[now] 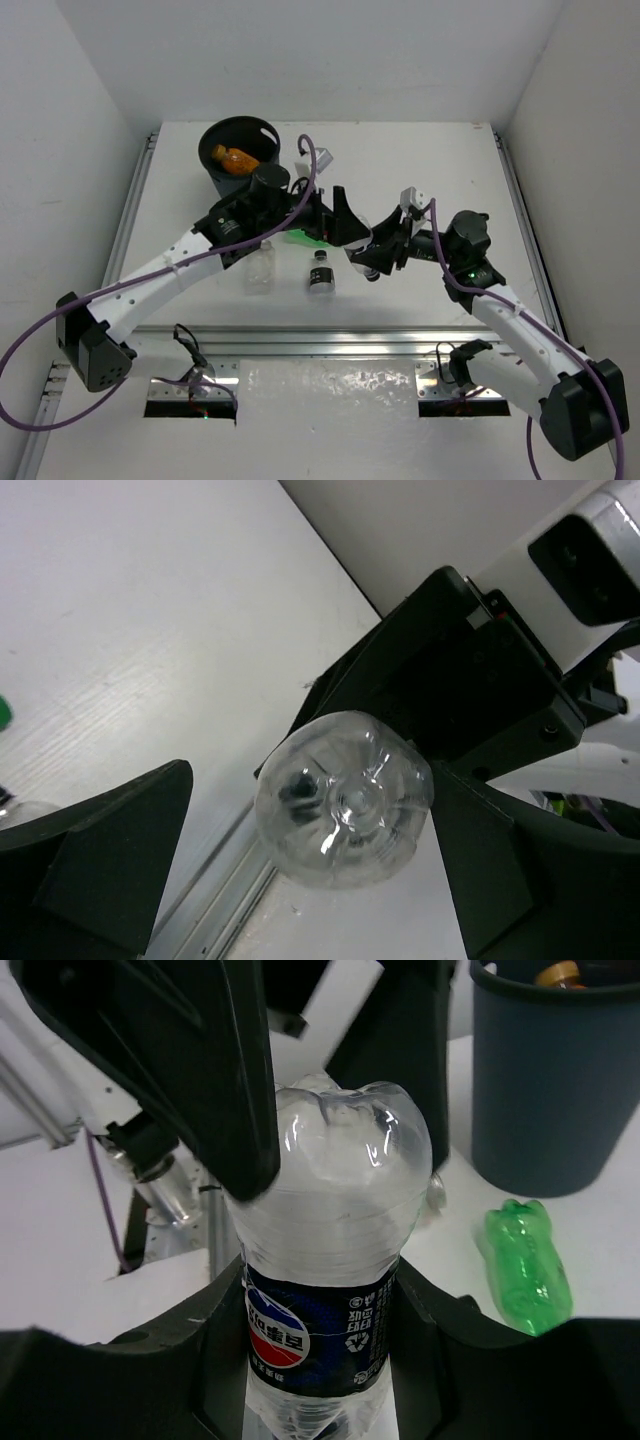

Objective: Put the plastic bottles in the bin

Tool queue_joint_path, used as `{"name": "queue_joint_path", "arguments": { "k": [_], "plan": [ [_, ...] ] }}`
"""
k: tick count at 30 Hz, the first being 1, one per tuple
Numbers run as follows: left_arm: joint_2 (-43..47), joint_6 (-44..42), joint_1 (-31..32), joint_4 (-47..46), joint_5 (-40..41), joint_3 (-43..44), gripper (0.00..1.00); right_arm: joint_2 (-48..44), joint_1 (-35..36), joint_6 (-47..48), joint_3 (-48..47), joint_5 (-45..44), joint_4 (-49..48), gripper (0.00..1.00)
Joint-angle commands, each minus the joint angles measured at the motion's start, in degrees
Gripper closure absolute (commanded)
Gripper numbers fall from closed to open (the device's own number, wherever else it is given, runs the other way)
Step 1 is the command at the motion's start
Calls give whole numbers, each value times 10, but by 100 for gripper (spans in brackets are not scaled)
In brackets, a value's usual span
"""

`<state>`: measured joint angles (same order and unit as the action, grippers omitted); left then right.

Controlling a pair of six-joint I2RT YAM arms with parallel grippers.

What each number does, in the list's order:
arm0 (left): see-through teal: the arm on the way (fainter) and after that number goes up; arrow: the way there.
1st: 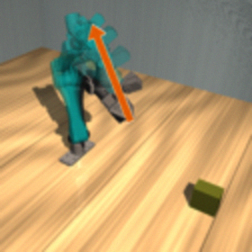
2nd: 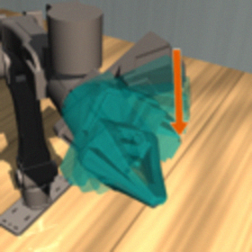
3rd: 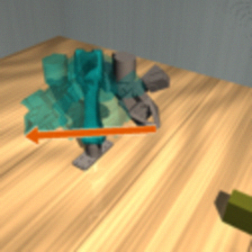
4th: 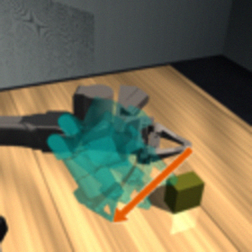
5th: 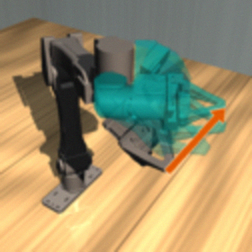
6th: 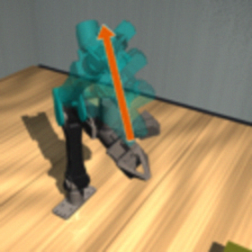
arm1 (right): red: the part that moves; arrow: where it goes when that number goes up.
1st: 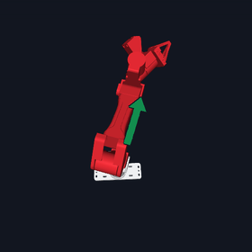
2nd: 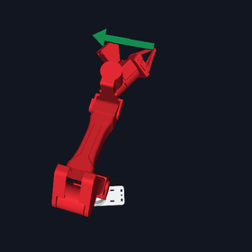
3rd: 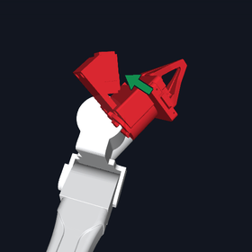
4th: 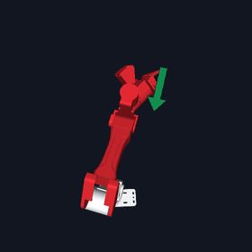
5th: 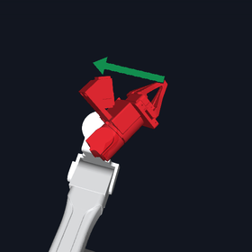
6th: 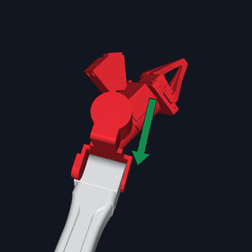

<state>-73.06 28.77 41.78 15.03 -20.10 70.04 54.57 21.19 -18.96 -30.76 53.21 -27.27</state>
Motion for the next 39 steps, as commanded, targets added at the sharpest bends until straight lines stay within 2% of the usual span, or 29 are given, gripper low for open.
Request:
{"name": "queue_joint_path", "arguments": {
  "k": [1,4,5,7,8,9,10,11,12,13,14,16,17,19,20,21,23,26,28,31,32,34,35,37,38,39],
  "plan": [
    [-5,1,9,-53,-56,4,0,-5,1,-45,-17,53,-78,85],
    [-9,2,20,-61,-77,-1,2,-3,2,-34,-31,22,-51,85],
    [-9,2,22,-61,-78,-1,5,-2,2,-25,-36,16,-42,85],
    [-8,1,23,-53,-65,4,34,-2,2,-21,-42,24,-33,84],
    [-8,-1,23,-41,-53,8,53,-2,1,-26,-41,30,-36,81],
    [-11,-3,23,-36,-36,19,85,-4,1,-30,-40,36,-49,77],
    [-14,-4,23,-31,-30,26,91,-8,1,-43,-31,31,-57,70],
    [-19,-4,23,-25,-28,34,100,-11,1,-47,-26,23,-64,59],
    [-28,-6,23,-12,-18,52,100,-14,2,-47,-23,10,-61,48],
    [-31,-6,23,-3,-6,62,100,-19,1,-49,-21,1,-55,21],
    [-33,-7,22,25,19,73,100,-23,1,-49,-23,-13,-44,1],
    [-38,-10,9,81,148,129,100,-36,0,-36,-43,-100,50,1],
    [-40,-8,-15,137,240,150,100,-41,0,-32,-51,-131,83,1],
    [-45,3,-57,187,311,215,100,-50,1,-32,-69,-228,178,1],
    [-46,5,-87,208,324,230,100,-60,1,-34,-72,-258,203,1],
    [-50,5,-146,217,341,258,100,-62,0,-39,-76,-282,244,1],
    [-79,5,-219,245,364,293,100,-68,1,-40,-81,-321,271,1],
    [-142,-5,-287,265,372,371,100,-75,1,-38,-76,-323,302,1],
    [-174,-6,-310,275,377,425,100,-76,1,-27,-62,-297,293,1],
    [-231,-5,-343,284,387,485,99,-54,2,-59,-59,-253,295,1],
    [-259,-8,-354,283,366,496,84,-44,3,-69,-61,-243,300,1],
    [-290,-8,-363,303,338,538,65,-10,13,-97,-65,-243,308,1],
    [-312,-8,-367,308,321,553,48,2,37,-102,-68,-256,312,1],
    [-320,-7,-367,304,307,547,35,29,62,-135,-73,-334,327,1],
    [-319,-5,-367,302,299,535,20,40,88,-146,-79,-358,330,1],
    [-317,-4,-367,297,292,528,10,64,105,-166,-86,-409,334,1]
  ]
}}
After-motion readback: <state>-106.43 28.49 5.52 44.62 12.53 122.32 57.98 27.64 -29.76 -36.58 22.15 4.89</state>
